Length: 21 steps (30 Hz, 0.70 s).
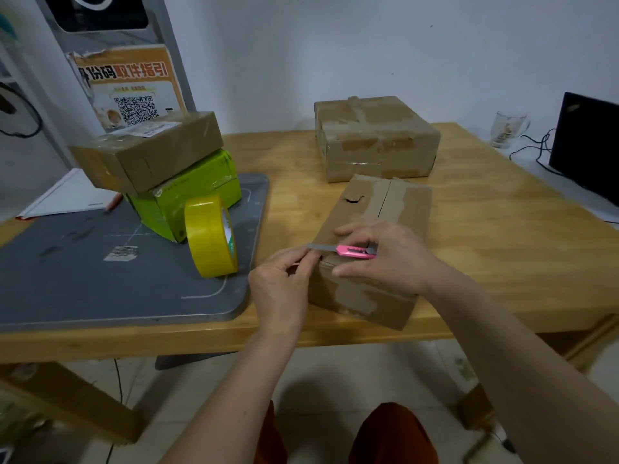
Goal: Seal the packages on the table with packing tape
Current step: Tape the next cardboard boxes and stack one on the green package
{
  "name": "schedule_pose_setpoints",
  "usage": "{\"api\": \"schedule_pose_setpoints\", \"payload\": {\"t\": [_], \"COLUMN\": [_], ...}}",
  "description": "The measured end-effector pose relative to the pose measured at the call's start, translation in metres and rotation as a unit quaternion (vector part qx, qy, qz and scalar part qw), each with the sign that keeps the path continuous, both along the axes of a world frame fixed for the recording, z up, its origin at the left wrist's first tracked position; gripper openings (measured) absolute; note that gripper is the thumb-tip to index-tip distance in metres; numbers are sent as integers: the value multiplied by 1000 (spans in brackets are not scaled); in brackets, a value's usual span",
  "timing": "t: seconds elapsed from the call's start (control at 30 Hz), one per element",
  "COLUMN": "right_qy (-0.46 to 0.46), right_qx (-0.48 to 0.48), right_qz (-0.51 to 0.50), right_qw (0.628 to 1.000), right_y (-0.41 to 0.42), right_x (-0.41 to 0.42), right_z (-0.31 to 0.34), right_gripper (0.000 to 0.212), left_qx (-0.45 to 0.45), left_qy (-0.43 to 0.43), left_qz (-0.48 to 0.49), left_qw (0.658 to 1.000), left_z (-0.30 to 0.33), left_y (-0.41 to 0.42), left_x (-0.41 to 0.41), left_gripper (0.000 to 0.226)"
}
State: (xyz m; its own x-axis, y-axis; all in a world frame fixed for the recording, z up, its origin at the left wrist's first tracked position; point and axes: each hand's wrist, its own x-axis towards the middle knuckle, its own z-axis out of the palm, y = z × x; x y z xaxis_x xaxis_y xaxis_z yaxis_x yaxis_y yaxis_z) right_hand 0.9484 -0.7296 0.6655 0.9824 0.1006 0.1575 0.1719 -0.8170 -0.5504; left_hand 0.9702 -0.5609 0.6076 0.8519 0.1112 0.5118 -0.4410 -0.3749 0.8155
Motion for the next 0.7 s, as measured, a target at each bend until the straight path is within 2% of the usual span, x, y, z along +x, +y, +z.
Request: {"api": "schedule_pose_setpoints", "payload": {"t": [0.1,0.2,0.3,0.37,0.47,0.53,0.7], "right_qy": [-13,-28,-54,-71,-93,-101,-106], "right_qx": [11,16,-18,-27,-3,-7,-36], "right_qz": [-8,-34,-65,-84,-108,-111,-114], "right_qw": [1000,999,996,994,990,989,987], "right_y": [-1,1,6,7,8,9,12], "right_x": [3,4,3,2,0,-1,-4], "right_z": [0,-2,-6,-8,-10,-9,-9], "right_gripper": [35,29,31,37,44,44,43], "left_qx": [89,157,181,205,288,326,293], "left_qy": [-73,-91,-126,-146,-116,-98,-92], "left_qz": [39,77,80,69,57,60,-12], "left_qw": [993,980,972,965,949,938,952], "left_z": [2,4,1,-8,-18,-17,-14], "left_y": [-3,-5,-6,-6,-4,-3,10], "left_x": [-1,-4,-8,-16,-30,-31,-23], "left_gripper": [8,10,14,25,44,48,44]}}
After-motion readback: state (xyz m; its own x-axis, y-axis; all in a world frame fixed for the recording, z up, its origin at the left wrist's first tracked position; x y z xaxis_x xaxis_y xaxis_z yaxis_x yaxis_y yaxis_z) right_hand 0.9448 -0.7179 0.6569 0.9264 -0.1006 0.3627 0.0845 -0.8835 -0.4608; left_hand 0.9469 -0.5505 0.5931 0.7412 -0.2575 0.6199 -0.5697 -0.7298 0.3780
